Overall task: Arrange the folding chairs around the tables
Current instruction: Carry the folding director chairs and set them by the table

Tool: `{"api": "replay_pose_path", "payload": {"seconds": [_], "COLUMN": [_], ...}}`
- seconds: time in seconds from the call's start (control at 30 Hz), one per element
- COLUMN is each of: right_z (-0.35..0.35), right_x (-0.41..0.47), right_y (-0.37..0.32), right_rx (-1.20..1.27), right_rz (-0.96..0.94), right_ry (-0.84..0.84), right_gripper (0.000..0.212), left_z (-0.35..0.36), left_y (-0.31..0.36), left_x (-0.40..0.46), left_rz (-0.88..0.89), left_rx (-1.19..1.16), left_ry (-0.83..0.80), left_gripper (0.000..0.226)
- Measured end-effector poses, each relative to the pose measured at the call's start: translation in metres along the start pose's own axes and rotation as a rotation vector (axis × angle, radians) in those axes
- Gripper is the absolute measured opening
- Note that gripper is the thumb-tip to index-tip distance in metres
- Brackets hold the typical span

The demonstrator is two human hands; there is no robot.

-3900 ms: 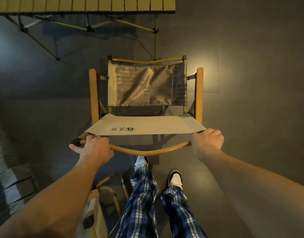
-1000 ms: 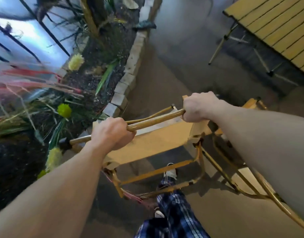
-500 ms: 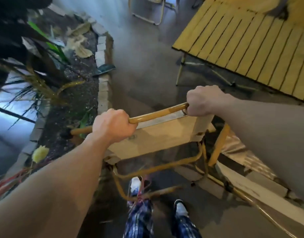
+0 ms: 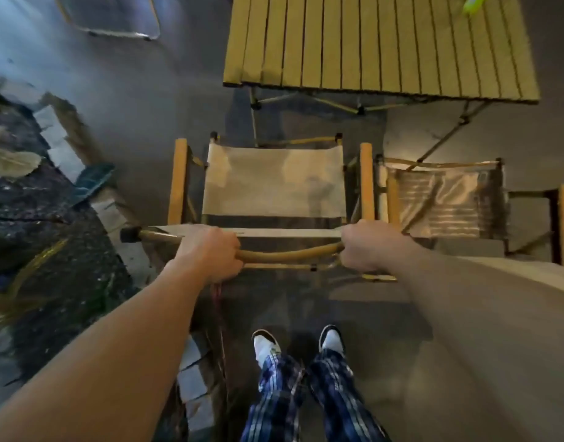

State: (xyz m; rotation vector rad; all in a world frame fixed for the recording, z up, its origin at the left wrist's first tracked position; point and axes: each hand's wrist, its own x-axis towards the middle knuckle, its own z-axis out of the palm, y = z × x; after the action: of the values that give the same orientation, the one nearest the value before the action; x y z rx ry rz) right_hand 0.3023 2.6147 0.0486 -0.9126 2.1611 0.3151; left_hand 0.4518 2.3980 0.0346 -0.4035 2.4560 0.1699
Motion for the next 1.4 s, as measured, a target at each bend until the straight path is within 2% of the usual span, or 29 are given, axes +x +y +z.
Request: {"api": "replay_pose_path", "payload": {"seconds": [0.1,0.23,0.37,0.53,0.73,0.8,0.87,0.93,1.0,1.07,1.1,1.4], "right_z": [0.045,0.097,0.117,0.108,0.106,0.111,0.119,0.124,0.126,0.126,0.126,0.12], "right_x": [0.015,0.019,0.023,0.029,0.027,0.022,0.019,0.014,0.01,0.01,0.012,0.029], "right_y": [-0.007,-0.018,-0.017,-0.004,0.017,0.026,0.038,0.054,0.066,0.068,0.067,0.071], "right_rx": [0.066,0.043,0.114,0.099,0.07,0.082,-0.016,-0.169,-0.059,0.129,0.148,0.073], "right_rz": [0.042,-0.014,-0.003,0.007,0.05,0.07,0.111,0.249,0.376,0.399,0.384,0.334], "right_ry": [-0.009,-0.058,-0.215,-0.217,-0.143,-0.09,0.027,0.091,0.064,0.003,-0.019,-0.039], "right_gripper": [0.018,0.024,0.019,0.013,0.02,0.016,0.025,0.032,0.024,0.016,0.014,0.013], "left_z": [0.028,0.075,0.1,0.099,0.099,0.108,0.111,0.115,0.117,0.117,0.116,0.109], "left_y": [-0.004,-0.002,0.003,0.014,0.028,0.029,0.028,0.029,0.031,0.029,0.028,0.018], "left_x": [0.018,0.012,0.007,0.015,0.021,0.017,0.011,0.009,0.016,0.02,0.023,0.04], "left_rz": [0.044,0.051,0.047,0.03,0.039,-0.098,-0.417,-0.607,-0.593,-0.559,-0.555,-0.521], "left_rx": [-0.008,0.03,0.043,0.096,-0.025,-0.023,-0.141,-0.269,-0.291,-0.261,-0.245,-0.042], "left_ry": [-0.094,-0.251,-0.253,-0.154,-0.133,-0.068,-0.092,-0.156,-0.192,-0.23,-0.244,-0.24], "left_gripper": [0.014,0.016,0.014,0.013,0.007,0.027,0.055,0.056,0.039,0.033,0.033,0.039]}}
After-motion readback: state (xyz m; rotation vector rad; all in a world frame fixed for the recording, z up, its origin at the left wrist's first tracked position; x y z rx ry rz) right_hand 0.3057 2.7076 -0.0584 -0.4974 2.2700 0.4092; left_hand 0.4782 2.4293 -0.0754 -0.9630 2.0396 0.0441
